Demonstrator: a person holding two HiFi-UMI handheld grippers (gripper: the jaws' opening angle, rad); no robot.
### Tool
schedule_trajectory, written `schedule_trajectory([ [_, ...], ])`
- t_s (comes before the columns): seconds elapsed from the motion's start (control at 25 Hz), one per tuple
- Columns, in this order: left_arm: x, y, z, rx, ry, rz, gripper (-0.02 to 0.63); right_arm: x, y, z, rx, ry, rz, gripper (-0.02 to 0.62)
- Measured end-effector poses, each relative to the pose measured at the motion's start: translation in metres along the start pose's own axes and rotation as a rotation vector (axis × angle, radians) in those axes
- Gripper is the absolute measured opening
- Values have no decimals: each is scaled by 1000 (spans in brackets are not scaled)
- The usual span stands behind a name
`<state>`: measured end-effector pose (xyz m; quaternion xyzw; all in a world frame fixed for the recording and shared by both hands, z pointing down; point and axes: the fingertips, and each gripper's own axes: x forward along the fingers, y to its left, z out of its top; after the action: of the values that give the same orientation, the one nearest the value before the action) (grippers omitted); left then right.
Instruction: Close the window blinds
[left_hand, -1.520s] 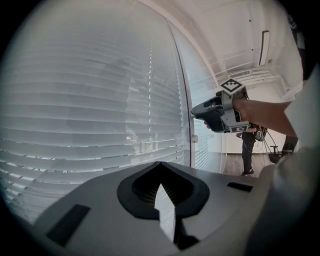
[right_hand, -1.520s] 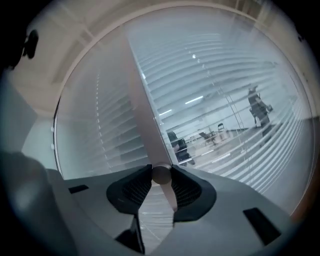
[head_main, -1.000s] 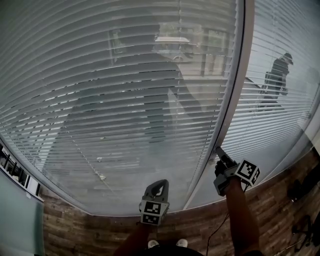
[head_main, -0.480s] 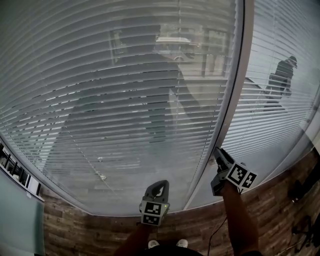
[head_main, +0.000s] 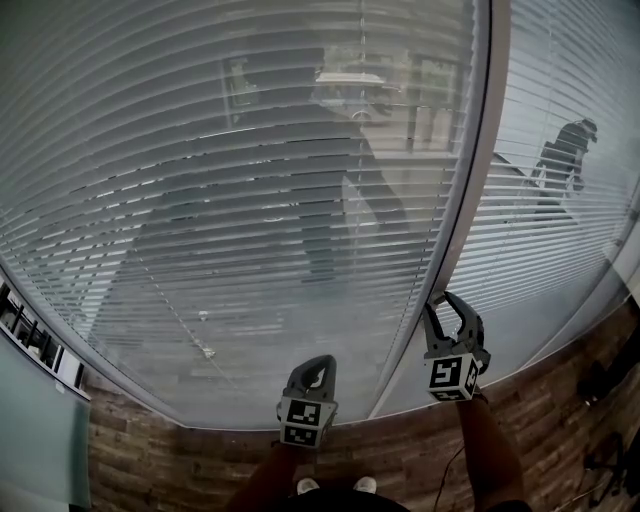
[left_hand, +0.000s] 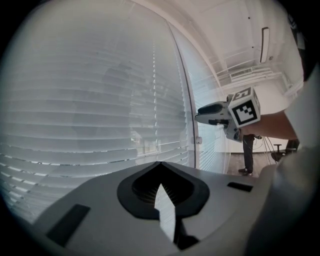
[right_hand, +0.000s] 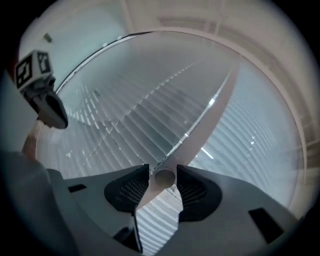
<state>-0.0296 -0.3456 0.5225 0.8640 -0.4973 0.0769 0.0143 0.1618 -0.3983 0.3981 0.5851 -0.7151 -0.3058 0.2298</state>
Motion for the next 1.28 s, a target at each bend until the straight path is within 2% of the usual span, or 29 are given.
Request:
schedule_trajectory([
  [0.12,-1,-2,1,1,-2,-6,-8,0,6,-6,-163,26,-8,161],
  [0.24,0,-7,-1,6,4,-23,-8,4,6,-6,-275,43,-39,161],
  [0.32,1,-15,-2,9,8,-37,-8,6,5,-6,-300,49,-37,129],
  [0.48,3,-19,-4,11,11,-44,-8,7,3,-8,-239,56,-14,127],
  [0.6,2,-16,-5,6,12,-37,-8,7,1,-6,-134,52,-14,126],
  [0.72,3,-17,-5,7,13,-40,-8,7,-2,-5,17,66,4,126],
  [0.92,8,-25,-3,9,11,-57,-8,10,-9,-12,386,88,45,126],
  [1.28,5,-23,-6,6,15,-53,-8,12,-19,-21,898,85,105,126],
])
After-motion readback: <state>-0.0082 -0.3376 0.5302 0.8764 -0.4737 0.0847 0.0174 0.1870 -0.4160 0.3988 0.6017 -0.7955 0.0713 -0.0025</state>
